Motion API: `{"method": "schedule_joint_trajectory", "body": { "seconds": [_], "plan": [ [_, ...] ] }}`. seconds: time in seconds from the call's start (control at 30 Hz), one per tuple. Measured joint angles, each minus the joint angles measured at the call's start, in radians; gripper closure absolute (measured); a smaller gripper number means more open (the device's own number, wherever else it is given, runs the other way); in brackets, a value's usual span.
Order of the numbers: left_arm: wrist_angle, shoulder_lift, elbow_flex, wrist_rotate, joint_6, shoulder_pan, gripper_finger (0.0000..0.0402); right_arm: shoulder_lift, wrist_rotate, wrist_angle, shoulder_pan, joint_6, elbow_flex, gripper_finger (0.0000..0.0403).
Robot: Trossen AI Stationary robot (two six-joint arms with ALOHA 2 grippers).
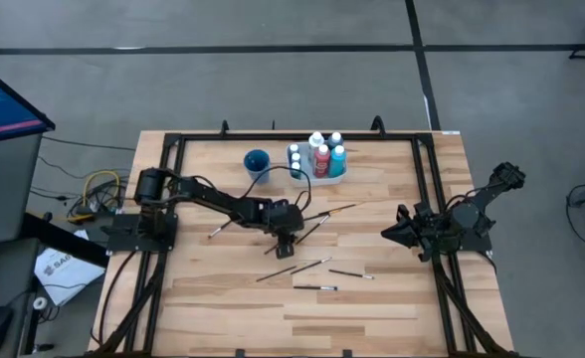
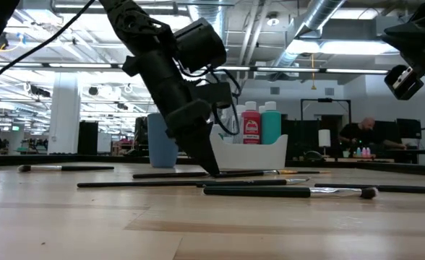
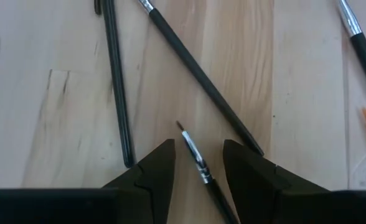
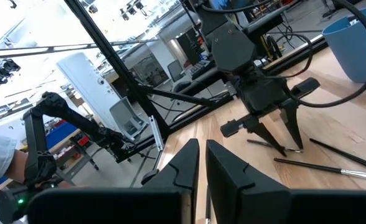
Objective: Pick & Place Paint Supplies
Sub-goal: Put the silver and black paint brush into the blue cup
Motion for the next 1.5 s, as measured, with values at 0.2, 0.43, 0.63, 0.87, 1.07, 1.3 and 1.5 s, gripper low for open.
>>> {"method": "schedule_joint_trajectory", "body": {
  "seconds": [0.2, 0.43, 0.63, 0.87, 1.07, 1.3, 1.5],
  "plan": [
    [-0.035, 0.002, 0.002, -0.005, -0.061, 0.008, 0.0324, 0.0, 0.0, 0.0, 0.0, 0.0, 0.0, 0.0378],
    [-0.053, 0.004, 0.001, 0.024, -0.109, 0.009, 0.0394, 0.0, 0.0, 0.0, 0.0, 0.0, 0.0, 0.038],
    [-0.063, -0.035, -0.006, 0.05, -0.188, 0.01, 0.0399, 0.0, 0.0, 0.0, 0.0, 0.0, 0.0, 0.0379],
    [-0.023, -0.214, -0.005, -0.065, -0.214, 0.01, 0.04, 0.0, 0.0, 0.0, 0.0, 0.0, 0.0, 0.038],
    [0.049, -0.385, -0.007, -0.253, -0.15, 0.049, 0.0401, 0.0, 0.0, 0.001, 0.0, 0.0, 0.0, 0.0379],
    [0.298, -0.608, -0.13, -0.397, 0.035, 0.179, 0.0401, 0.001, 0.0, -0.002, 0.0, 0.0, 0.0, 0.038],
    [0.769, -0.726, -0.381, -0.354, 0.075, 0.352, 0.0401, 0.007, -0.001, 0.0, 0.0, 0.0, 0.0, 0.0379]
  ]
}}
